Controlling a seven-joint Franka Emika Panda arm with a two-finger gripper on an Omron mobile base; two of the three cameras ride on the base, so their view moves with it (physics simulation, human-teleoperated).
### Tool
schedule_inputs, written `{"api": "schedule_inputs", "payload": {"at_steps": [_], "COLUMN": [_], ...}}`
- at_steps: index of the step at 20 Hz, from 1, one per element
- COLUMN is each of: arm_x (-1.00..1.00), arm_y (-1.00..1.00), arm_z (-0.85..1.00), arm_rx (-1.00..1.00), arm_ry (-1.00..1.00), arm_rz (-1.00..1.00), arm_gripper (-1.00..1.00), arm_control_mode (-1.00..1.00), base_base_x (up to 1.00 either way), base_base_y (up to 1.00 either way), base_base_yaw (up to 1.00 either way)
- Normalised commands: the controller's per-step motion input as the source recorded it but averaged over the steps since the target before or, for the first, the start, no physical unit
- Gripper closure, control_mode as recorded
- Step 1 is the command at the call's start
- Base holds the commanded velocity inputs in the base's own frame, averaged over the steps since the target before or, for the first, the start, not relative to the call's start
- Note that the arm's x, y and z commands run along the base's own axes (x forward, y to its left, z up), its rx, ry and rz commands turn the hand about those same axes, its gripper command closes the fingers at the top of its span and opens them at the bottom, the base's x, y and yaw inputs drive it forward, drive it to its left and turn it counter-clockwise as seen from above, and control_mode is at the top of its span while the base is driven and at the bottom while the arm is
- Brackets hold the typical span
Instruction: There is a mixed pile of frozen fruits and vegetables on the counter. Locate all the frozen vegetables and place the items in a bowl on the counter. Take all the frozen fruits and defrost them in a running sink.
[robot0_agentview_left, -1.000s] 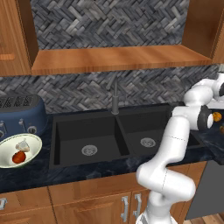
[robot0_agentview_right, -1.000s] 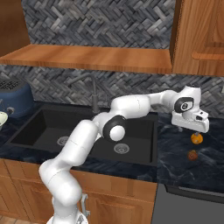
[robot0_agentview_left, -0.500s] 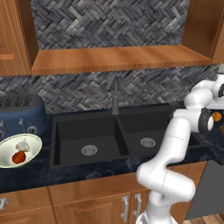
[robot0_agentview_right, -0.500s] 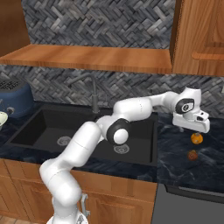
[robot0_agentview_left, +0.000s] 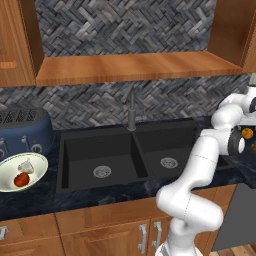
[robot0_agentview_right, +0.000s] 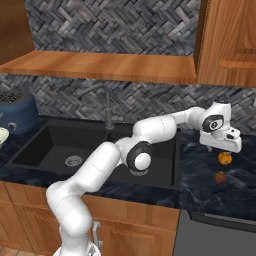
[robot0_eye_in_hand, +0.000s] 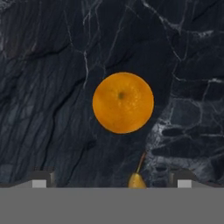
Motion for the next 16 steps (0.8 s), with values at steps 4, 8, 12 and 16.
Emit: {"api": "schedule_inputs", "payload": {"at_steps": [4,8,12,16], "arm_x": [0.15,0.12,0.12,0.14], "arm_y": [-0.11,-0.17,-0.16,-0.12], "arm_z": [-0.05,-0.04,-0.07,-0.07], "arm_rx": [0.01,0.02,0.02,0.02], "arm_ry": [0.00,0.00,0.00,0.00], "arm_rz": [0.00,0.00,0.00,0.00], "arm_gripper": [-1.00,-1.00,-1.00,-1.00], "arm_control_mode": [-1.00,-1.00,-1.00,-1.00], "base_base_x": [0.00,0.00,0.00,0.00], "base_base_y": [0.00,0.00,0.00,0.00], "base_base_yaw": [0.00,0.00,0.00,0.00]}}
